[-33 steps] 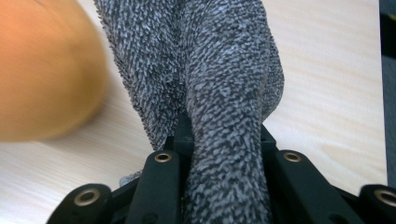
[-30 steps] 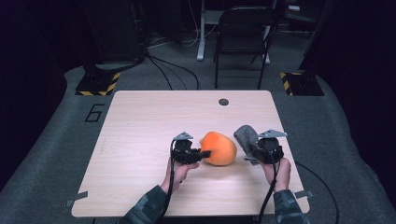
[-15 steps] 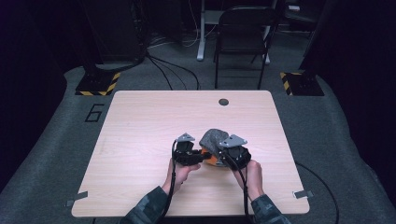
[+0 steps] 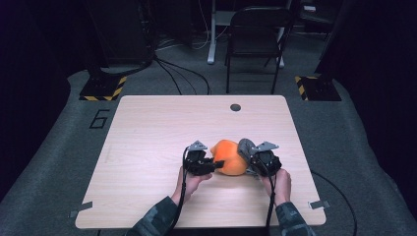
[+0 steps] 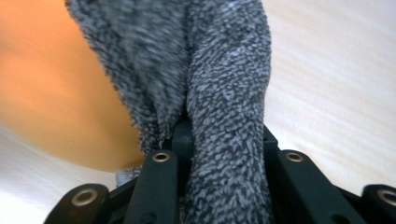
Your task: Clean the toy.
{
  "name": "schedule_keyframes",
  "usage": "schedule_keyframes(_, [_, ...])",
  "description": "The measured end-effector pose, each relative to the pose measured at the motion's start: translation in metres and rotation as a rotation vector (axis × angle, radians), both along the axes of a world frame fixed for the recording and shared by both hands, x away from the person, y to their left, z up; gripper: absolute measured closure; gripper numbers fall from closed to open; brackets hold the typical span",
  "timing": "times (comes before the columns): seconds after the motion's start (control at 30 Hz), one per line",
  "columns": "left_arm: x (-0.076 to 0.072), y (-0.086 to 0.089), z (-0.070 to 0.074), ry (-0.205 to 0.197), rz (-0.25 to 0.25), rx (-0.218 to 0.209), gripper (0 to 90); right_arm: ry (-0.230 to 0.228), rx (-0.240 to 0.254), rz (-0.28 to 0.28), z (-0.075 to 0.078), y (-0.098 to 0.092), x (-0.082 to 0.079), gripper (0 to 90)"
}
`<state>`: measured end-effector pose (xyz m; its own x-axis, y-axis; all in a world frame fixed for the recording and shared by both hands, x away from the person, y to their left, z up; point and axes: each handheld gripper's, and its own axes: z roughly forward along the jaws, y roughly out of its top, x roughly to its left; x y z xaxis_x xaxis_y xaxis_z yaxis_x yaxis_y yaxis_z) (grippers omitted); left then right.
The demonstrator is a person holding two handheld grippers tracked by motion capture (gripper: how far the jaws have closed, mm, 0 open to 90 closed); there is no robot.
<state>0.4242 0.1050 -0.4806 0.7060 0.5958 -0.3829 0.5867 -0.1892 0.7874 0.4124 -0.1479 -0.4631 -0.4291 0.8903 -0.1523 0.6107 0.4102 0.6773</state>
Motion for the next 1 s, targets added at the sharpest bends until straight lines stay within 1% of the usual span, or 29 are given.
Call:
schedule_keyframes(0.03, [0.0,0.0,0.0,0.0,-0.001,0.0,72.5,0.0,0.0,0.0,0.0,0.0,0.0,70.8])
schedule_keyframes(0.07, [0.0,0.0,0.0,0.0,-0.003,0.003,72.5,0.014,-0.001,-0.01,-0.005,-0.002,0.002,70.8])
schedule_keyframes(0.1, [-0.001,-0.001,0.0,-0.006,0.0,-0.001,72.5,0.041,0.004,-0.008,-0.014,-0.006,0.005,70.9])
schedule_keyframes(0.17, [-0.001,-0.001,0.0,-0.008,-0.004,0.004,72.5,0.066,-0.013,-0.02,-0.02,-0.008,0.008,70.9])
schedule_keyframes(0.2, [-0.001,-0.001,0.0,-0.008,-0.004,0.004,72.5,0.082,-0.021,-0.014,-0.022,-0.01,0.01,70.8])
schedule_keyframes(0.23, [-0.001,-0.001,0.0,-0.008,-0.004,0.004,72.5,0.082,-0.021,-0.014,-0.022,-0.01,0.01,70.8])
schedule_keyframes(0.27, [-0.001,-0.001,0.0,-0.01,-0.001,0.004,72.4,0.093,-0.02,-0.013,-0.023,-0.012,0.012,70.5])
schedule_keyframes(0.3, [-0.001,-0.001,0.0,-0.01,-0.001,0.004,72.4,0.099,-0.014,-0.02,-0.02,-0.012,0.011,70.5])
schedule_keyframes(0.33, [-0.001,-0.001,0.0,-0.012,0.001,0.006,72.4,0.093,-0.012,-0.024,-0.016,-0.014,0.01,70.7])
schedule_keyframes(0.37, [-0.001,0.0,0.0,-0.006,0.004,0.003,72.4,0.085,-0.007,-0.031,-0.01,-0.014,0.008,70.8])
schedule_keyframes(0.4, [-0.001,0.0,0.0,-0.006,0.004,0.003,72.4,0.085,-0.007,-0.031,-0.01,-0.014,0.008,70.8])
schedule_keyframes(0.43, [-0.001,0.0,0.0,-0.008,0.006,0.003,72.3,0.044,0.033,-0.025,0.006,-0.014,0.003,71.2])
schedule_keyframes(0.47, [-0.001,0.0,0.0,-0.009,0.005,0.008,72.3,0.044,0.033,-0.025,0.006,-0.014,0.003,71.2])
schedule_keyframes(0.5, [-0.001,-0.001,0.0,-0.016,0.005,0.01,72.3,0.012,0.058,-0.016,0.016,-0.012,0.0,71.3])
schedule_keyframes(0.53, [-0.001,-0.001,0.0,-0.018,0.004,0.007,72.3,-0.016,0.086,0.006,0.026,-0.009,-0.004,71.4])
schedule_keyframes(0.57, [-0.001,-0.001,0.0,-0.023,0.001,0.01,72.3,-0.07,0.128,0.064,0.044,0.001,-0.013,71.4])
schedule_keyframes(0.6, [-0.001,-0.001,0.0,-0.022,0.003,0.01,72.3,-0.09,0.131,0.1,0.051,0.007,-0.017,71.4])
schedule_keyframes(0.63, [-0.001,-0.001,0.0,-0.022,0.003,0.01,72.3,-0.09,0.131,0.1,0.051,0.007,-0.017,71.4])
schedule_keyframes(0.67, [-0.001,-0.001,0.0,-0.027,-0.001,0.013,72.3,-0.106,0.132,0.151,0.057,0.025,-0.025,71.6])
schedule_keyframes(0.73, [-0.002,-0.001,0.0,-0.022,0.003,0.012,72.3,-0.106,0.102,0.189,0.055,0.039,-0.029,71.7])
schedule_keyframes(0.77, [-0.002,-0.002,0.0,-0.025,0.002,0.012,72.3,-0.096,0.1,0.191,0.051,0.044,-0.029,71.6])
schedule_keyframes(0.8, [-0.002,-0.002,0.0,-0.025,0.002,0.012,72.3,-0.096,0.1,0.191,0.051,0.044,-0.029,71.6])
schedule_keyframes(0.87, [-0.003,-0.003,-0.001,-0.026,0.003,0.017,72.2,-0.078,0.054,0.193,0.042,0.05,-0.026,71.5])
schedule_keyframes(0.93, [-0.002,-0.002,-0.002,-0.019,-0.002,0.013,72.1,-0.094,0.033,0.193,0.036,0.049,-0.025,71.3])
schedule_keyframes(1.0, [-0.001,-0.002,-0.002,-0.024,-0.006,0.014,72.1,-0.082,0.04,0.177,0.036,0.045,-0.024,71.1])
